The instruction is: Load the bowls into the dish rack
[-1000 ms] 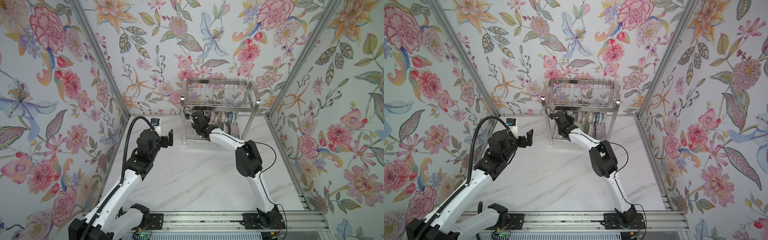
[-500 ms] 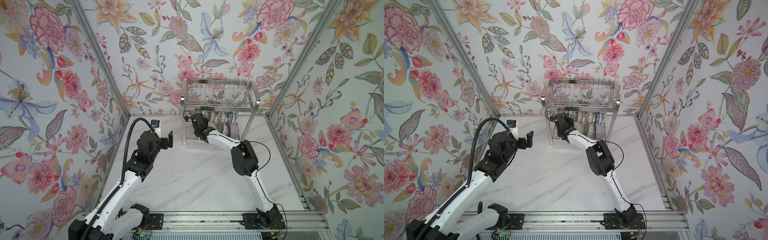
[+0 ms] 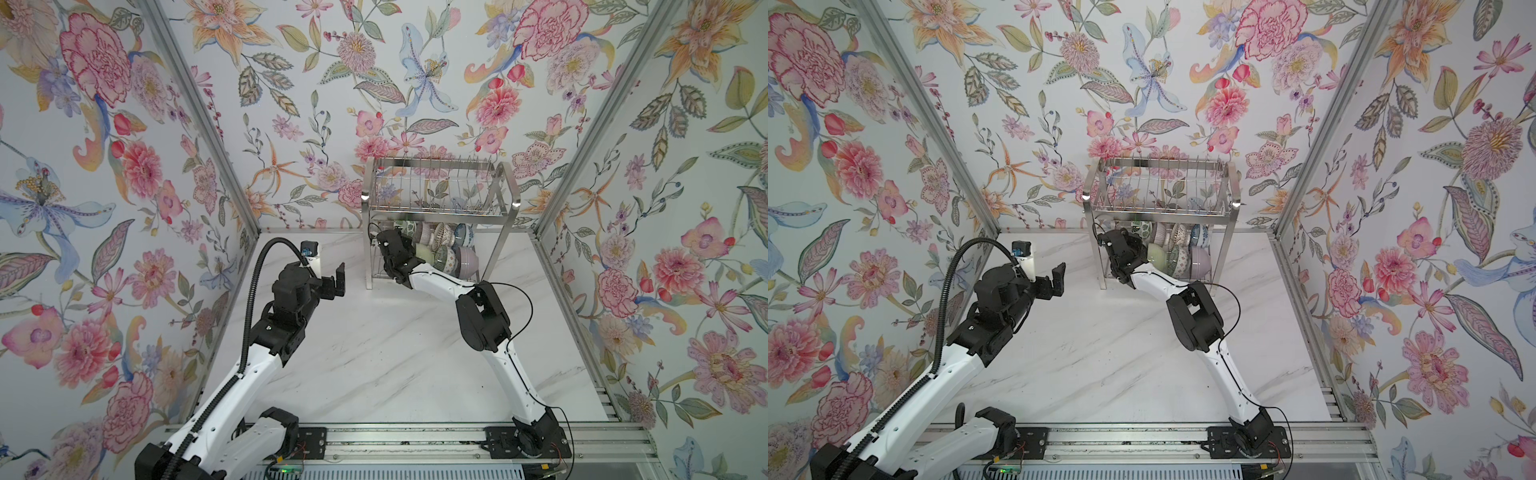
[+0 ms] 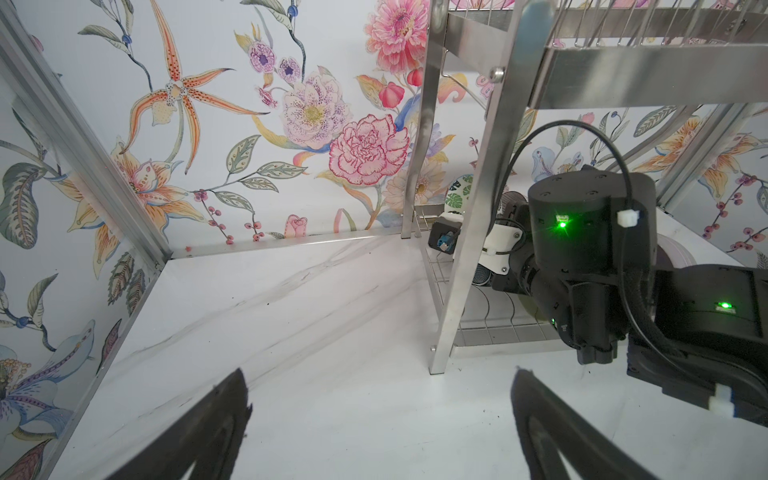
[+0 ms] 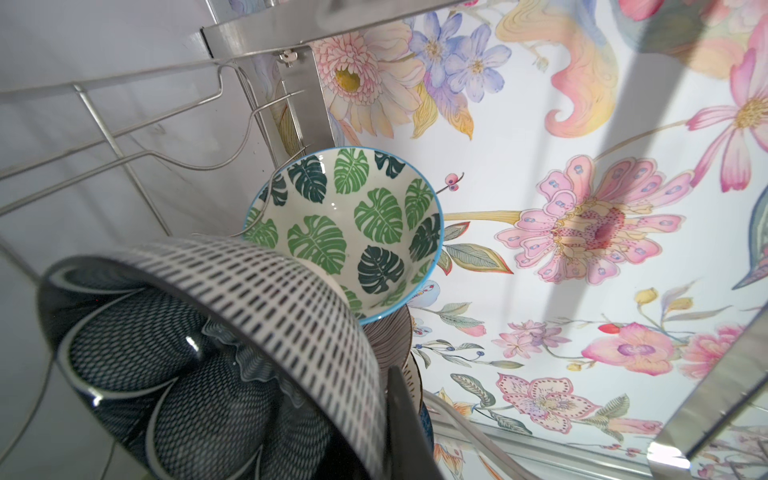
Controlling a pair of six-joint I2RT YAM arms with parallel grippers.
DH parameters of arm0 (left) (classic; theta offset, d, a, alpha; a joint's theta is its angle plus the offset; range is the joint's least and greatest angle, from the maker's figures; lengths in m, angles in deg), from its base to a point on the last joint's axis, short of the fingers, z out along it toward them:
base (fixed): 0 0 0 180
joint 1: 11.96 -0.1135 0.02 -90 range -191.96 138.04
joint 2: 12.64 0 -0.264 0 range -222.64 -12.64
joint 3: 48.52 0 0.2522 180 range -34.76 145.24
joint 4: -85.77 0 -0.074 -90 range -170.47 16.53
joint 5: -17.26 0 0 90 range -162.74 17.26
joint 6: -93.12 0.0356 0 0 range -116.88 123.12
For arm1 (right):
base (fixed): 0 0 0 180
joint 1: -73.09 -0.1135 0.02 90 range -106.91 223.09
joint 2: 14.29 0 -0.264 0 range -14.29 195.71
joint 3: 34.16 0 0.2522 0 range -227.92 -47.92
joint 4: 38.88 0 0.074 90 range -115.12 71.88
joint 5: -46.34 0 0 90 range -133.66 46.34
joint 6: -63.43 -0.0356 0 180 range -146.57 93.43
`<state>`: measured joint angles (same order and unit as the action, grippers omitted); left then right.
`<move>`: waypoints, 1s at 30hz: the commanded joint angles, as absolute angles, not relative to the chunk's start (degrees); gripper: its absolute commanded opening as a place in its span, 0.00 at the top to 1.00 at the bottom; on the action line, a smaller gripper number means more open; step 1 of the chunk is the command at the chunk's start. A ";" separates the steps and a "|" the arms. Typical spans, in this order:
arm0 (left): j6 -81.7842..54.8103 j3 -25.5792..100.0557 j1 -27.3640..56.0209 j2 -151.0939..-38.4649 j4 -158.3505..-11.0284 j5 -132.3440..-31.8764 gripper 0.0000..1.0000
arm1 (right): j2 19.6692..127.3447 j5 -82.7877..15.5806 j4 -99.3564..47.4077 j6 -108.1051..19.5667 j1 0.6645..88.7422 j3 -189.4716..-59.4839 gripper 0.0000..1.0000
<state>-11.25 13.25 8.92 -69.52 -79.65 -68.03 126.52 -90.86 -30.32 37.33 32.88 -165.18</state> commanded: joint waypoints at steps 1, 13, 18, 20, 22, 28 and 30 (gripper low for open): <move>-11.95 12.30 8.09 -68.49 -80.98 -68.70 0.01 | 126.45 -92.77 -33.34 39.10 32.61 -164.29 1.00; -12.26 11.91 7.95 -68.52 -81.67 -69.33 0.01 | 123.79 -93.12 -34.01 40.27 31.78 -160.46 0.98; -12.35 11.64 7.94 -68.14 -81.71 -69.38 0.01 | 123.31 -93.07 -33.70 40.31 31.34 -160.03 0.95; -12.35 11.56 7.99 -68.01 -81.72 -69.31 0.01 | 123.23 -93.06 -33.57 40.14 31.25 -159.85 0.94; -12.35 11.47 7.81 -67.96 -81.75 -69.26 0.01 | 122.95 -93.11 -33.58 39.97 31.17 -159.68 0.93; -12.43 11.29 7.81 -67.79 -81.94 -69.32 0.01 | 122.27 -93.01 -33.22 39.71 30.92 -159.55 0.90; -12.44 11.20 7.82 -67.69 -82.04 -69.44 0.00 | 122.10 -93.05 -33.12 39.61 30.78 -159.46 0.88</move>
<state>-11.45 12.28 8.55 -68.75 -80.79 -68.25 124.88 -92.76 -34.86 39.49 31.81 -160.54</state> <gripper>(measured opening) 0.994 0.116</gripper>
